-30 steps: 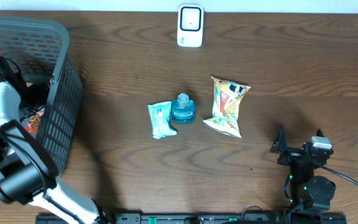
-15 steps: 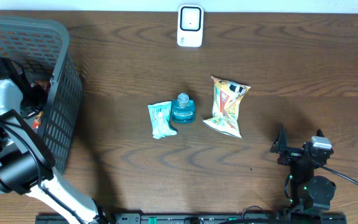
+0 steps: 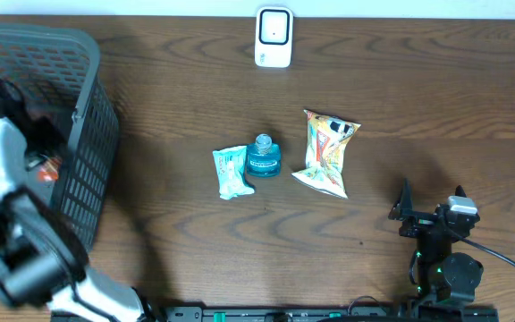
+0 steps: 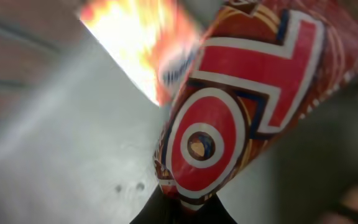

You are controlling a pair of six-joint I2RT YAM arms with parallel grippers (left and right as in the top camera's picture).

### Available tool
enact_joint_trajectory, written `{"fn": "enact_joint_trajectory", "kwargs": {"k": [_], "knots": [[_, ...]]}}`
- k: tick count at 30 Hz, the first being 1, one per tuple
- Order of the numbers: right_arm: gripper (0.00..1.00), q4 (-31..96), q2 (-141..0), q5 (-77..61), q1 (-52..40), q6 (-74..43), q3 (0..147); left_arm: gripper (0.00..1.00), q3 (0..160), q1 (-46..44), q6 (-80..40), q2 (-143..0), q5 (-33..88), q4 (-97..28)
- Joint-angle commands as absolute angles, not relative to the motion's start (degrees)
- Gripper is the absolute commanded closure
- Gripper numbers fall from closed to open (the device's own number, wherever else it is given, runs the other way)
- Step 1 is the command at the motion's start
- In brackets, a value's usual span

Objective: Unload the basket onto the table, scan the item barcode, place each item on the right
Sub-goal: 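Reach the left gripper into the basket and grasp the red Tora bar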

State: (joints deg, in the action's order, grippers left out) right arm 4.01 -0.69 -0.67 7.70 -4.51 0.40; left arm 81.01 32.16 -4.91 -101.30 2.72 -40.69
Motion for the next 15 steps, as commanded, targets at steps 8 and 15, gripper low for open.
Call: {"fn": "enact_joint_trajectory", "kwargs": {"k": [8,15], "knots": [[0.01,4.1,-0.4,-1.0,8.0,-4.6,0.3,0.93,82.1,31.7,-15.3,-71.7,25.2,-41.7],[0.01,4.1,-0.4,-1.0,8.1,-4.6,0.3,0.92,81.7,18.8,-15.7,-63.4,36.4,-47.6]]}}
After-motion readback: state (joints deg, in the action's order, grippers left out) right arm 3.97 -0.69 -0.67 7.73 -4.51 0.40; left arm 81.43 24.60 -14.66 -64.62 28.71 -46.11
